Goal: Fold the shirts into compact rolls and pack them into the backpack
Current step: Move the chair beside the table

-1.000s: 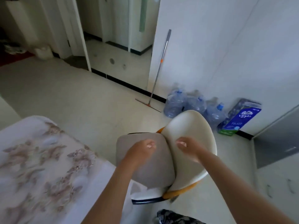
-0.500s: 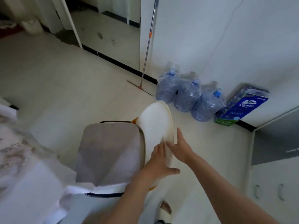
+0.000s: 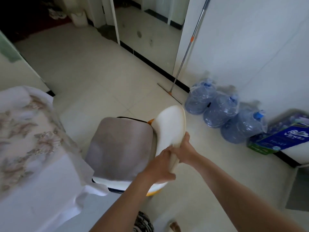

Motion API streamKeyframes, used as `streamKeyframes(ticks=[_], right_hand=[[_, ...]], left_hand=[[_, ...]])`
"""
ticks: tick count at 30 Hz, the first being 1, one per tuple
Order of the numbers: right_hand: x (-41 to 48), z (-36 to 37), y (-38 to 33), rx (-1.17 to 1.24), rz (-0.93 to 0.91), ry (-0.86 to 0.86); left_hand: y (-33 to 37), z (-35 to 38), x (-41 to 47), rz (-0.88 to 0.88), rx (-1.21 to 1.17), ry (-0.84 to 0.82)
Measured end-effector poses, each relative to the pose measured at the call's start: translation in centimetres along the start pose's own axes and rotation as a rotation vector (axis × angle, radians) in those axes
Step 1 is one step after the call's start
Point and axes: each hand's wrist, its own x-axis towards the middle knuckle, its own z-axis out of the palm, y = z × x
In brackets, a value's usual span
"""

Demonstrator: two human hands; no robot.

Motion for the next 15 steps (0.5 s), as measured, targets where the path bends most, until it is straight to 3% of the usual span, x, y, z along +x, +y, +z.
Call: streamKeyframes(ticks=[5, 11, 13, 15], right_hand=[[2.8, 4.2, -5.9, -0.008, 0.027, -0.062], [5.8, 8.0, -12.8, -0.347, -0.102, -0.210], [6.5, 8.4, -14.3, -0.750, -0.273, -0.091], [7.3, 8.4, -15.3, -1.081, -0.675, 0.230]], left_hand=[[-5.8, -7.1, -0.4, -0.030, 0.050, 0.018], [-13.5, -15.2, -2.0, -0.151, 0.093, 0.014], [-15.7, -16.5, -2.4, -0.220, 0.050, 0.032], [-17.2, -17.1, -2.6, -0.284, 0.005, 0.075]])
